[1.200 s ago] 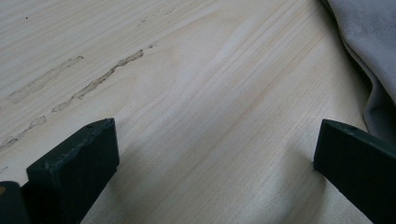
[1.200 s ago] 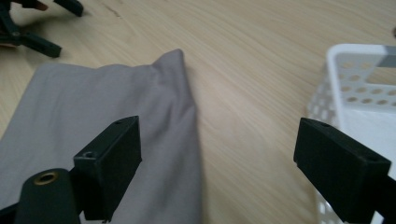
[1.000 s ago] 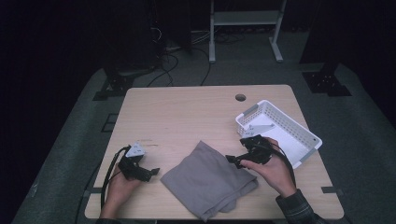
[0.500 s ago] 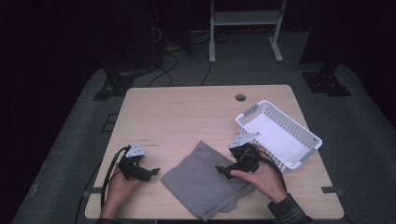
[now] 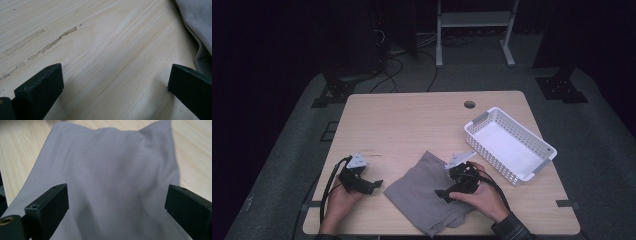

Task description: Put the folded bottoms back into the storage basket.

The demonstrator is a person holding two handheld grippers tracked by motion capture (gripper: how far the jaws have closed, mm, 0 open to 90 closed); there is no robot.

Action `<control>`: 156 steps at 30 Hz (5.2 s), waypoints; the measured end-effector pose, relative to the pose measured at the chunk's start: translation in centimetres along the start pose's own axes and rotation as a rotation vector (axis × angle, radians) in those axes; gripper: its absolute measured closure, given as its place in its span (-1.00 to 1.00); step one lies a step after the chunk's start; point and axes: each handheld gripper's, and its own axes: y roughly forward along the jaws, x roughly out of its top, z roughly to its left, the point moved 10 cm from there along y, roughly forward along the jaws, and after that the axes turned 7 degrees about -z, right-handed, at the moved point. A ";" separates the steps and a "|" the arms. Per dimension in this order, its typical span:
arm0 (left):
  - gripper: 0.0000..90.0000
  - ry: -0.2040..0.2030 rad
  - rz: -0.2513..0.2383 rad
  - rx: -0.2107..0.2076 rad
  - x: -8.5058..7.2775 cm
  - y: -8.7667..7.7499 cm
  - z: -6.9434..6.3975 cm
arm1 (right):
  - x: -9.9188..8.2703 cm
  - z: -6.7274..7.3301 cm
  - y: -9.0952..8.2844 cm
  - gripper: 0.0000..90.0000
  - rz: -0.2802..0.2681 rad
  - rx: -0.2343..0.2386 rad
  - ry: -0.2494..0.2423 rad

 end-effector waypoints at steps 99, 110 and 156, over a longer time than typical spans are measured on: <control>-1.00 -0.001 0.000 0.000 0.0 0.0 0.0 | 1.3 -0.2 -2.9 0.38 -0.022 0.067 0.029; -1.00 0.002 0.004 0.000 0.0 0.0 0.0 | 1.9 -1.1 -4.6 0.38 -0.043 0.047 0.032; -1.00 0.002 0.002 0.000 0.0 0.0 0.0 | 4.6 -7.8 -12.2 0.38 -0.116 -0.086 0.080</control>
